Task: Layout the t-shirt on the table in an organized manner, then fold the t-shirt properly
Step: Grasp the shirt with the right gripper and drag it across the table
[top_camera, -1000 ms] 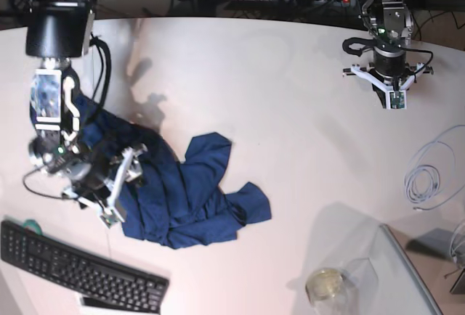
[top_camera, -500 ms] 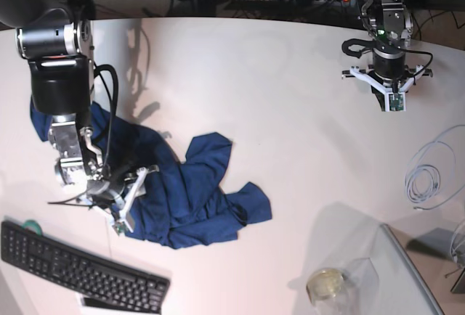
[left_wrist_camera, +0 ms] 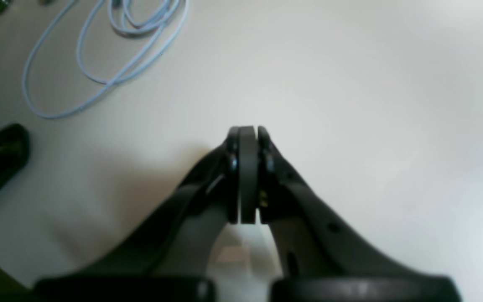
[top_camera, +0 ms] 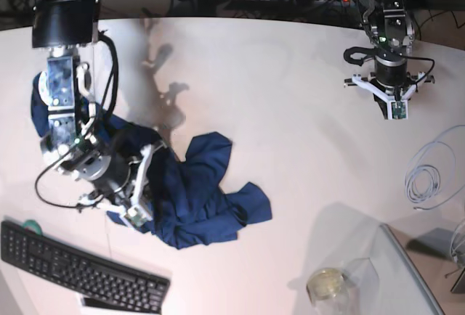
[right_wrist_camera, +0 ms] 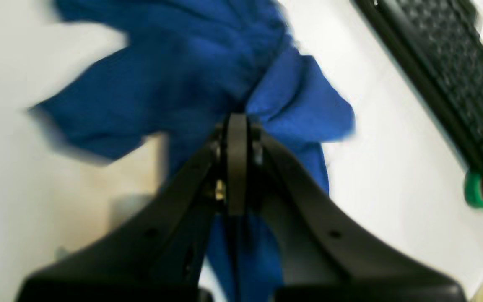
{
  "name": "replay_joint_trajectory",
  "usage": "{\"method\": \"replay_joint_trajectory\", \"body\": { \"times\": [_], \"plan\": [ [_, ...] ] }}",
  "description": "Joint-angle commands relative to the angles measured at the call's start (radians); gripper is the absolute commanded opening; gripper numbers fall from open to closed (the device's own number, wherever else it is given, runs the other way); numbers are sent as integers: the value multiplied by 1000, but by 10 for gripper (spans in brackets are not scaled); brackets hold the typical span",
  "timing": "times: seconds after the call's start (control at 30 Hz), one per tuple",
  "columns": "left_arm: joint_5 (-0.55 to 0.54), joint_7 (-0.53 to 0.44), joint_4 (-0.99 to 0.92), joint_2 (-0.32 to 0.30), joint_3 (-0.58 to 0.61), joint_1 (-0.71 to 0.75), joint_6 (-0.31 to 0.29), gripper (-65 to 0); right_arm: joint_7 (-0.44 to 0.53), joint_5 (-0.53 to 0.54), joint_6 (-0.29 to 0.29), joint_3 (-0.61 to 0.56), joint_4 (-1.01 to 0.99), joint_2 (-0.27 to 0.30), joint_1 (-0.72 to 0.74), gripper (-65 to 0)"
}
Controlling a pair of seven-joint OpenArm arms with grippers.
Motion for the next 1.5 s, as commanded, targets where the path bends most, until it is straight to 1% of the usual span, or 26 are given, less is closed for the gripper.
{"method": "replay_joint_trajectory", "body": {
  "times": [0.0, 0.03, 0.13, 0.23, 0.33, 0.43, 0.53, 0.57, 0.6, 0.63, 0.7, 0.77, 0.8, 0.83, 0.87, 0.93, 0.97, 1.0, 1.03, 1.07, 1.17, 1.27, 1.4, 1.47],
  "plan": [
    [2, -27, 16, -15, -4, -7, 6, -650, 11, 28, 50, -22, 89, -13, -13, -650],
    [2, -28, 17, -15, -5, -7, 6, -650, -7, 32, 80, -45, 147, -17, -43, -650],
    [11, -27, 22, -18, -25, -36, 6, -650, -47, 33, 80, -192, 347, -32, -148, -650],
    [3, -25, 17, -16, -88, -52, 6, -650, -49, 32, 80, -347, 437, -30, -235, -650],
    [3, -25, 19, -15, -117, -65, 6, -650, -53, 32, 80, -455, 402, -29, -263, -650],
    [11, -25, 17, -16, -117, -64, 6, -650, -66, 32, 80, -542, 278, -30, -255, -650],
    [13, -25, 17, -15, -116, -61, 6, -650, -72, 32, 80, -596, 139, -44, -246, -645],
    [11, -25, 17, -13, -112, -61, 6, -650, -87, 28, 80, -613, 96, -50, -238, -627],
    [7, -25, 17, -13, -111, -59, 6, -650, -107, 27, 80, -625, 64, -52, -235, -596],
    [5, -25, 17, -12, -109, -59, 6, -650, -125, 27, 80, -630, 44, -50, -232, -557],
    [3, -25, 17, -10, -108, -59, 6, -650, -155, 25, 80, -619, 61, -44, -227, -447],
    [3, -25, 17, -10, -108, -59, 6, -650, -161, 25, 80, -558, 132, -17, -232, -363],
    [3, -25, 17, -7, -106, -58, 6, -650, -159, 25, 80, -502, 170, -4, -238, -332],
    [3, -25, 17, 2, -105, -58, 5, -650, -159, 25, 80, -449, 199, -3, -241, -318],
    [3, -25, 17, 16, -105, -58, 5, -650, -159, 25, 80, -370, 219, -3, -243, -314],
    [3, -25, 17, 30, -105, -58, 5, -650, -158, 30, 80, -241, 218, -7, -215, -309],
    [3, -25, 16, 36, -105, -58, 5, -650, -158, 33, 80, -202, 205, -9, -181, -309],
    [3, -25, 16, 40, -105, -58, 5, -650, -158, 35, 80, -186, 167, -9, -152, -309],
    [3, -25, 16, 40, -105, -58, 5, -650, -158, 45, 80, -177, 124, -21, -119, -309],
    [3, -25, 16, 40, -105, -58, 5, -650, -158, 53, 63, -177, 83, -32, -86, -309],
    [3, -25, 16, 40, -106, -58, 5, -650, -148, 85, -53, -177, -83, -76, 32, -309],
    [3, -25, 23, 36, -116, -30, 5, -650, -84, 105, -151, -177, -181, -106, 92, -309],
    [8, -30, 17, 25, -128, 11, 5, -650, -1, 107, -266, -185, -333, -115, 155, -309],
    [3, -30, 17, 20, -148, 31, 5, -650, 46, 105, -297, -185, -413, -115, 178, -309]
  ]
}}
